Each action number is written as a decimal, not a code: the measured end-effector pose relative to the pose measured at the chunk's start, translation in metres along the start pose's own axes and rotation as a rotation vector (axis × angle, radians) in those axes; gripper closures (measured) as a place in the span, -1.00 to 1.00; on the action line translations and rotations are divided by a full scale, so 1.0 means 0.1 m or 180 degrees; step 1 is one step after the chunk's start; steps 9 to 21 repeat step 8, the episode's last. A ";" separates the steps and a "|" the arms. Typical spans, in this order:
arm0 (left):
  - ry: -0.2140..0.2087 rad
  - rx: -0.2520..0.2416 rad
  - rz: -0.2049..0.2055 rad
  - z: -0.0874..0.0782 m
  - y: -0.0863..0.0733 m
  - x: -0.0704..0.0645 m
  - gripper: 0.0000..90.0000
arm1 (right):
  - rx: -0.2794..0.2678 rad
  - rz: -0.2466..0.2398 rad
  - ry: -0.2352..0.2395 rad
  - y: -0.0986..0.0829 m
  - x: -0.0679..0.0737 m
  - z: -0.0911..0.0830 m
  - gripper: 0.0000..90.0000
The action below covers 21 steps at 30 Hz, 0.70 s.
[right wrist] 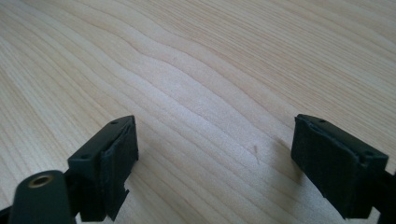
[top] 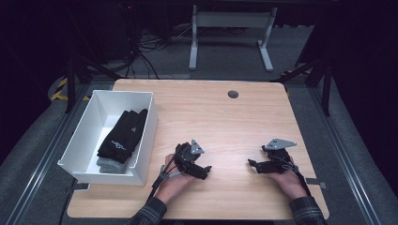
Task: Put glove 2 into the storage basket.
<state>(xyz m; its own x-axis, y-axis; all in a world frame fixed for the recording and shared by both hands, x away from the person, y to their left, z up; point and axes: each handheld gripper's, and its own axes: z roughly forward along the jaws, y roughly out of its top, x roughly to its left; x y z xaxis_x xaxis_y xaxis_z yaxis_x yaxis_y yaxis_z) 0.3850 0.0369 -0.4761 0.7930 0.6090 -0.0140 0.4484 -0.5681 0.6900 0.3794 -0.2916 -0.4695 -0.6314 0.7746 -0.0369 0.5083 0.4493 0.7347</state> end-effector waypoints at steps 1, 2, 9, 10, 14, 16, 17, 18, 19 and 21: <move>-0.0008 0.0012 0.0000 0.00 0.00 0.00 -0.95 | -0.0001 -0.0002 0.0000 0.00 0.00 0.00 -0.66; -0.0008 0.0012 0.0000 0.00 0.00 0.00 -0.95 | -0.0001 -0.0002 0.0000 0.00 0.00 0.00 -0.66; -0.0013 0.0017 -0.0006 0.00 0.00 0.00 -0.95 | -0.0001 -0.0002 0.0002 0.00 0.00 0.00 -0.66; -0.0013 0.0017 -0.0006 0.00 0.00 0.00 -0.95 | -0.0001 -0.0002 0.0002 0.00 0.00 0.00 -0.66; -0.0013 0.0017 -0.0006 0.00 0.00 0.00 -0.95 | -0.0001 -0.0002 0.0002 0.00 0.00 0.00 -0.66; -0.0013 0.0017 -0.0006 0.00 0.00 0.00 -0.95 | -0.0001 -0.0002 0.0002 0.00 0.00 0.00 -0.66; -0.0013 0.0017 -0.0006 0.00 0.00 0.00 -0.95 | -0.0001 -0.0002 0.0002 0.00 0.00 0.00 -0.66; -0.0013 0.0017 -0.0006 0.00 0.00 0.00 -0.95 | -0.0001 -0.0002 0.0002 0.00 0.00 0.00 -0.66; -0.0013 0.0017 -0.0006 0.00 0.00 0.00 -0.95 | -0.0001 -0.0002 0.0002 0.00 0.00 0.00 -0.66; -0.0013 0.0017 -0.0006 0.00 0.00 0.00 -0.95 | -0.0001 -0.0002 0.0002 0.00 0.00 0.00 -0.66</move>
